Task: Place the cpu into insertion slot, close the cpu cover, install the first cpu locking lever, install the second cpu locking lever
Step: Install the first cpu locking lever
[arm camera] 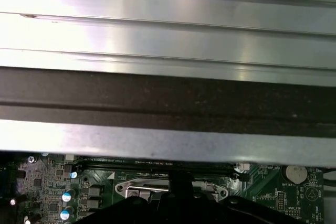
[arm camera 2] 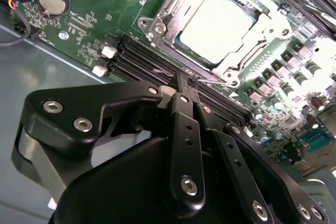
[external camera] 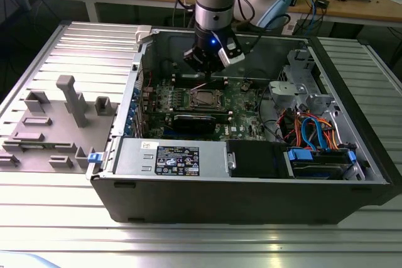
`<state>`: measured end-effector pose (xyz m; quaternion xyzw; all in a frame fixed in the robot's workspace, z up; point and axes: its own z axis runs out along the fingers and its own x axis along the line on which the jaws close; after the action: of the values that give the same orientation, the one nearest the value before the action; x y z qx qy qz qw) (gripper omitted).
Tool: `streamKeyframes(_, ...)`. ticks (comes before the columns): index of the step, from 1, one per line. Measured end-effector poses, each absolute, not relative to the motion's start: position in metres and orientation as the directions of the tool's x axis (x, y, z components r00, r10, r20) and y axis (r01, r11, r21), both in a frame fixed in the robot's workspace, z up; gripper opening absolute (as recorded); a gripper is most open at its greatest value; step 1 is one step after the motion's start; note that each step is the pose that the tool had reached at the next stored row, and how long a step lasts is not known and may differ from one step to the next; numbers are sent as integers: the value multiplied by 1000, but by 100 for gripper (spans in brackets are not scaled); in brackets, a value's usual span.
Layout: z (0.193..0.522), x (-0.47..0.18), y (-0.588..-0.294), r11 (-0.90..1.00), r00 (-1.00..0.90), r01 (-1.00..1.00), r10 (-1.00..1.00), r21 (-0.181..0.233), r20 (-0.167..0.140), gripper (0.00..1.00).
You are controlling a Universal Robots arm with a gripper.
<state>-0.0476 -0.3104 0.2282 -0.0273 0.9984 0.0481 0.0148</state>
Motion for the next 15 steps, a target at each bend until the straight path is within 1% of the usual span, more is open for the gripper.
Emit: streamKeyframes(15, 221, -40, -310, 995, -999, -28, -26, 95, -29, 11)
